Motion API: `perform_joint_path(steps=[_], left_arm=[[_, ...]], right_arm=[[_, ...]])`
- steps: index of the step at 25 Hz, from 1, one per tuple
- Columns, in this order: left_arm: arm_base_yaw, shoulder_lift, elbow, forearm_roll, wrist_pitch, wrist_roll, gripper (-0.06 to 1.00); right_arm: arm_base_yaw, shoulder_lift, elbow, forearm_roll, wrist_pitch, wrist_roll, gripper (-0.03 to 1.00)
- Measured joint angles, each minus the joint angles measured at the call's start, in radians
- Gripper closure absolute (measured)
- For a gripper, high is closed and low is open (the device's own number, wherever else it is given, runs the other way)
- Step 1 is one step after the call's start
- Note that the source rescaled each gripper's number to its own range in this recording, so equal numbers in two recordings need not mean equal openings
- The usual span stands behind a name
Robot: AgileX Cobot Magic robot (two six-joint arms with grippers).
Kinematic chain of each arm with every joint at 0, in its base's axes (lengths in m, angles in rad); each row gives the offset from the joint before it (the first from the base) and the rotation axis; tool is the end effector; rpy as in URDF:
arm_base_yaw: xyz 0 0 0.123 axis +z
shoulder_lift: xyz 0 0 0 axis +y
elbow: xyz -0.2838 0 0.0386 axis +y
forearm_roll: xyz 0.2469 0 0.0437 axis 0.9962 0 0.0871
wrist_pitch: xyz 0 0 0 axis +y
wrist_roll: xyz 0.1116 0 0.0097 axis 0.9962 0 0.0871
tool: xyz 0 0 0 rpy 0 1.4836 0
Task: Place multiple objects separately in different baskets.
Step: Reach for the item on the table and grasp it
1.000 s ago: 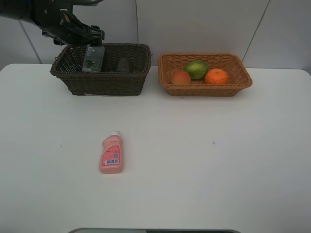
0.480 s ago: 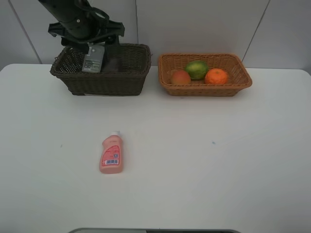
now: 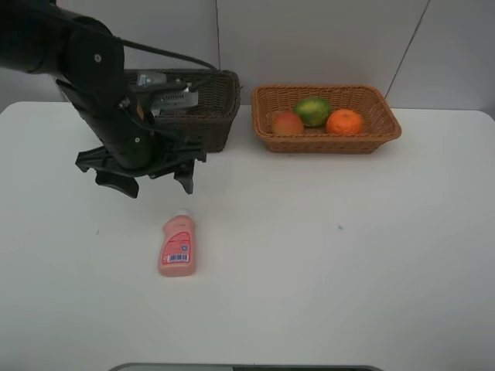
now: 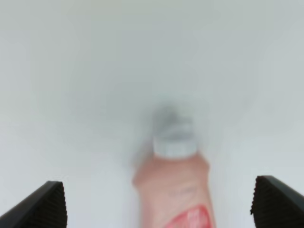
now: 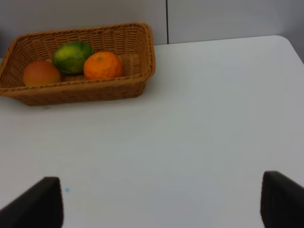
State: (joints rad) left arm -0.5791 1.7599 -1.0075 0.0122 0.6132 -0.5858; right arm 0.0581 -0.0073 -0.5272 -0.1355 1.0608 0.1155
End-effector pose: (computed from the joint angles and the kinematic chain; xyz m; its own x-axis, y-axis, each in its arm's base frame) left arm 0.2797 -0.1819 0.1504 -0.9693 -0.0168 -0.2454 0.0212 0.9883 -0.1513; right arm 0.0077 -0.0128 0.2760 -0.4179 0.0245 -0.9081 0.0696 0.9976 -0.0052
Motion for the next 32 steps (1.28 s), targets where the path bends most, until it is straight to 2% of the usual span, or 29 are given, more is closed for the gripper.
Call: perform_joint_path(steps=[5, 13, 32], left_arm=[[-0.051, 0.0, 0.058, -0.003, -0.004, -0.066, -0.04], [-0.106, 0.016, 0.071, -0.012, -0.05, -0.12, -0.04], [-0.107, 0.159, 0.081, -0.029, -0.069, -0.128, -0.04]], right_arm=[[0.0, 0.0, 0.0, 0.0, 0.0, 0.0, 0.06], [0.0, 0.0, 0.0, 0.0, 0.0, 0.0, 0.06], [0.0, 0.0, 0.0, 0.0, 0.0, 0.0, 0.06]])
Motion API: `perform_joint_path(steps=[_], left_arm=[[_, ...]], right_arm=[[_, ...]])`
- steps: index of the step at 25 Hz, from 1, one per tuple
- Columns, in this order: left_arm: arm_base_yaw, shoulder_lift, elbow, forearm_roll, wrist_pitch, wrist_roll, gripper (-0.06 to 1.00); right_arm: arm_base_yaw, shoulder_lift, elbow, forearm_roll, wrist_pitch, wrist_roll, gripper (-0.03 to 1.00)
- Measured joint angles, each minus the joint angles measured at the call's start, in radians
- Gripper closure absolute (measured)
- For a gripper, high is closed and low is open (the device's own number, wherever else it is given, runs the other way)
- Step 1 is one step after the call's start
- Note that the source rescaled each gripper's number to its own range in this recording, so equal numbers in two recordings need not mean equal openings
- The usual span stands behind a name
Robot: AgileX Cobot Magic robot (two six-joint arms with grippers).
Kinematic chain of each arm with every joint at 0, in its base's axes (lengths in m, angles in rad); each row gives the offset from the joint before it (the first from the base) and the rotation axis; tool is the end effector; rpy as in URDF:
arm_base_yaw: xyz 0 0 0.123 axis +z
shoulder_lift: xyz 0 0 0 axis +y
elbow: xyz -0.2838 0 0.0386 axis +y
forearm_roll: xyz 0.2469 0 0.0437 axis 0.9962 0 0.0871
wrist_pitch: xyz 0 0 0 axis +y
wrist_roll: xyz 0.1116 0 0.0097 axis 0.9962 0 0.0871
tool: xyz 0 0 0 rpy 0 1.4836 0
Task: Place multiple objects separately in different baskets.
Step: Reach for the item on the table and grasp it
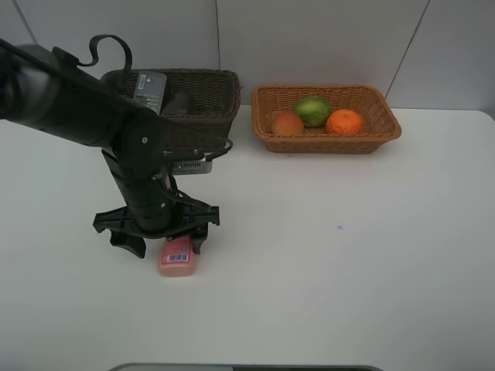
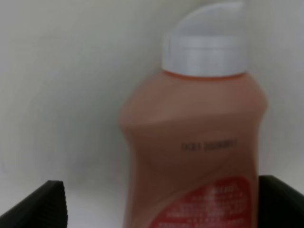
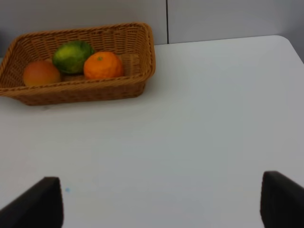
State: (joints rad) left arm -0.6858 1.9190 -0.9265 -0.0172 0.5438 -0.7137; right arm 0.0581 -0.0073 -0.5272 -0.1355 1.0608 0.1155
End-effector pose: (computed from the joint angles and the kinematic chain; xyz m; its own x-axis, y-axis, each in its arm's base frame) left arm 0.2456 -0.2023 0.0825 -0.9954 -0.0456 -0.0848 -0.0382 0.9954 -0.0875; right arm 0.0077 -0.0128 0.2760 -0.4179 0.0245 -0.9081 0.0696 0.9976 -0.0052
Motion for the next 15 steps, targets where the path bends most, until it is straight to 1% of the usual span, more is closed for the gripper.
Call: perform_joint_path(steps=[6, 7, 8, 9, 10, 11, 12, 13, 14, 15], left_arm=[[0.0, 0.0, 0.0, -0.002, -0.022, 0.0, -0.04], [0.0, 0.0, 0.0, -0.002, -0.024, 0.0, -0.02], [0.0, 0.0, 0.0, -0.002, -0.025, 0.0, 0.02], [0.0, 0.0, 0.0, -0.002, -0.026, 0.0, 0.11], [0.0, 0.0, 0.0, -0.002, -0.026, 0.0, 0.23], [0.0, 0.0, 0.0, -0.003, -0.027, 0.0, 0.43], [0.0, 0.0, 0.0, -0.003, -0.028, 0.0, 0.68], [0.0, 0.0, 0.0, -0.004, -0.029, 0.0, 0.9], [0.0, 0.0, 0.0, -0.004, -0.03, 0.0, 0.94], [0.0, 0.0, 0.0, -0.004, -0.03, 0.0, 0.94]], right_arm=[[0.0, 0.0, 0.0, 0.0, 0.0, 0.0, 0.06], [0.0, 0.0, 0.0, 0.0, 0.0, 0.0, 0.06], [0.0, 0.0, 0.0, 0.0, 0.0, 0.0, 0.06], [0.0, 0.0, 0.0, 0.0, 0.0, 0.0, 0.06], [0.0, 0.0, 0.0, 0.0, 0.0, 0.0, 0.06], [0.0, 0.0, 0.0, 0.0, 0.0, 0.0, 0.06], [0.0, 0.0, 0.0, 0.0, 0.0, 0.0, 0.06], [0.0, 0.0, 0.0, 0.0, 0.0, 0.0, 0.06], [0.0, 0.0, 0.0, 0.0, 0.0, 0.0, 0.06], [0.0, 0.0, 0.0, 0.0, 0.0, 0.0, 0.06]])
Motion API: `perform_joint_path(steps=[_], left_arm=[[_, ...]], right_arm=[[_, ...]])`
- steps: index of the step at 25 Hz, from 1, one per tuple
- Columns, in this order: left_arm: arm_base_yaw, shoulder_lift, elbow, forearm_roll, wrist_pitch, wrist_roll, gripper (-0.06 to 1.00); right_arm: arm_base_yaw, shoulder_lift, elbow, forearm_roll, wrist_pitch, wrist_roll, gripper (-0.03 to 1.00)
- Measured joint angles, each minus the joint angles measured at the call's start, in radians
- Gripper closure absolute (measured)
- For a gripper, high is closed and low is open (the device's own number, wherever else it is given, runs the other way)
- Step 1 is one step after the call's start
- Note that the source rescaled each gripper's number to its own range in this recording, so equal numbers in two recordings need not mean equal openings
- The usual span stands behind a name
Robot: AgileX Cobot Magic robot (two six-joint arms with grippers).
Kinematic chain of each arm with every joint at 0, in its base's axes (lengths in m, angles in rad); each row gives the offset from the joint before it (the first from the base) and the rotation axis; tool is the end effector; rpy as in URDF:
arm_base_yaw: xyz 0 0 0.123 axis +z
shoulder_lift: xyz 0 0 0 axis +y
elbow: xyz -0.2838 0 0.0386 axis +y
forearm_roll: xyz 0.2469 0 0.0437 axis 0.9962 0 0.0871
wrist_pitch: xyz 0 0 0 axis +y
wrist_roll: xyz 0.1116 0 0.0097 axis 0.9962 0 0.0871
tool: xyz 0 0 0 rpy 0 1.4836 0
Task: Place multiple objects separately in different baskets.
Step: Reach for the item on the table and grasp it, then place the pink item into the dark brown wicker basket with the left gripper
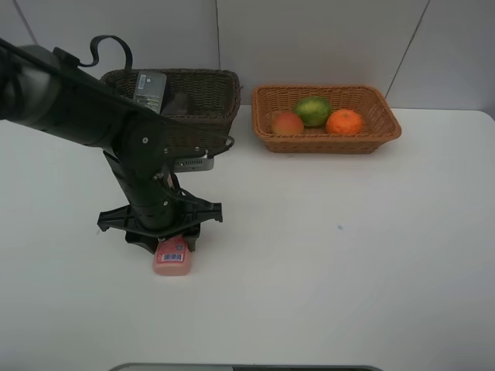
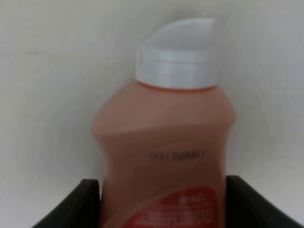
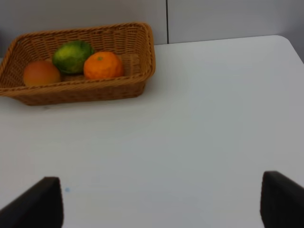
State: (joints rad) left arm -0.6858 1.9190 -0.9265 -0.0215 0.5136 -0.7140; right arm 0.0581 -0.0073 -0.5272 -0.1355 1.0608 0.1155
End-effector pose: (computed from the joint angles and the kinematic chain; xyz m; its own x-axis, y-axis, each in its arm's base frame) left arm 0.2481 -0.2046 0.0830 -0.9931 -0.0516 -0.1056 -0.0400 0.9932 -0.1090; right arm 0.0077 -0.0128 0.2760 -0.4179 0.0245 -0.9081 0.0696 0.9976 -0.0052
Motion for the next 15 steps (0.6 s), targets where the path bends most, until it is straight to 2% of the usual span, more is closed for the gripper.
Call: perform_joint_path(steps=[15], left_arm=[[0.0, 0.0, 0.0, 0.0, -0.01, -0.021, 0.94]], right_arm=[[0.0, 0.0, 0.0, 0.0, 0.0, 0.0, 0.06]])
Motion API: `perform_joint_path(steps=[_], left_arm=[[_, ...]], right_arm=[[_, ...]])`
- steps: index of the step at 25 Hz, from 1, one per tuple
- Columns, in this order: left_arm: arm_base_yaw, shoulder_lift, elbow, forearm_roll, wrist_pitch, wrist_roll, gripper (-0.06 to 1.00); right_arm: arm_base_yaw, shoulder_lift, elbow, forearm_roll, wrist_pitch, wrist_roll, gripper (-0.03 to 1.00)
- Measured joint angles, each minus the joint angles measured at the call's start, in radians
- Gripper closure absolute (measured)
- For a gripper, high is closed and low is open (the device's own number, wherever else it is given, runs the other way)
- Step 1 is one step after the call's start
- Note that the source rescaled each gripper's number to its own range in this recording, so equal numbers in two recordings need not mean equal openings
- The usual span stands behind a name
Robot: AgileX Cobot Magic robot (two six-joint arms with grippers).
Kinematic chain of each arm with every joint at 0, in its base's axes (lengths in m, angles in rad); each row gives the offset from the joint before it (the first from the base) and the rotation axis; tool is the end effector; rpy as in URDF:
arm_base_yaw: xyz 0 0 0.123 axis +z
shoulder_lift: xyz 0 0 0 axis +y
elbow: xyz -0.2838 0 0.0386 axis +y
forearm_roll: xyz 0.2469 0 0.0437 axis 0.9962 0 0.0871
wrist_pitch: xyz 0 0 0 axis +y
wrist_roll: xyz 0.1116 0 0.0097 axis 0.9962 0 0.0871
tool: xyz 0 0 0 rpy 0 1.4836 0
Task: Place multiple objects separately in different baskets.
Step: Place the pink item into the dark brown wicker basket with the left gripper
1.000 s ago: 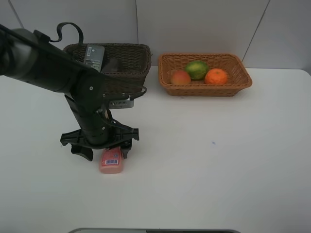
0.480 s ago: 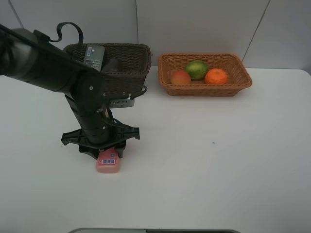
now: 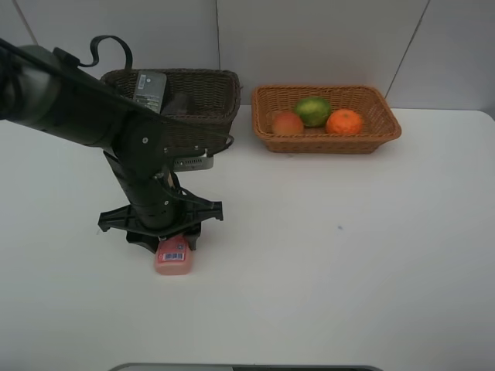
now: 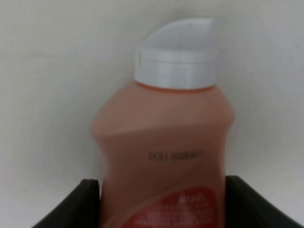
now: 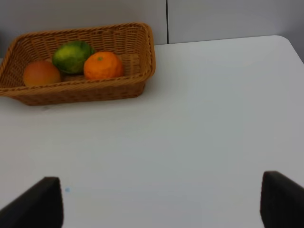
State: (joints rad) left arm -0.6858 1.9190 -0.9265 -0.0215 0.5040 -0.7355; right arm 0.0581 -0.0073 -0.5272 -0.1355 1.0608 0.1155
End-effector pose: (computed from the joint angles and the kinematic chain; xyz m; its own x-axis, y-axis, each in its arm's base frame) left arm 0.2490 -0.2052 0.0832 -0.9912 -0.0737 -0.1102 -0.0607 0.9912 -0.1177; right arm 0.0077 -0.0128 0.2760 -0.4179 0.0245 -0.9081 0.0696 0.9976 -0.0052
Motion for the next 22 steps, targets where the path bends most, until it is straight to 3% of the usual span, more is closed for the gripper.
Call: perform_joint_path(steps=[12, 17, 22], left_arm=[[0.0, -0.003, 0.0, -0.002, -0.007, -0.019, 0.94], [0.007, -0.06, -0.053, 0.013, 0.057, 0.004, 0.94], [0.047, -0.07, -0.217, 0.03, 0.178, 0.121, 0.94]], right_arm=[[0.0, 0.0, 0.0, 0.0, 0.0, 0.0, 0.06], [0.0, 0.0, 0.0, 0.0, 0.0, 0.0, 0.06], [0.0, 0.0, 0.0, 0.0, 0.0, 0.0, 0.06]])
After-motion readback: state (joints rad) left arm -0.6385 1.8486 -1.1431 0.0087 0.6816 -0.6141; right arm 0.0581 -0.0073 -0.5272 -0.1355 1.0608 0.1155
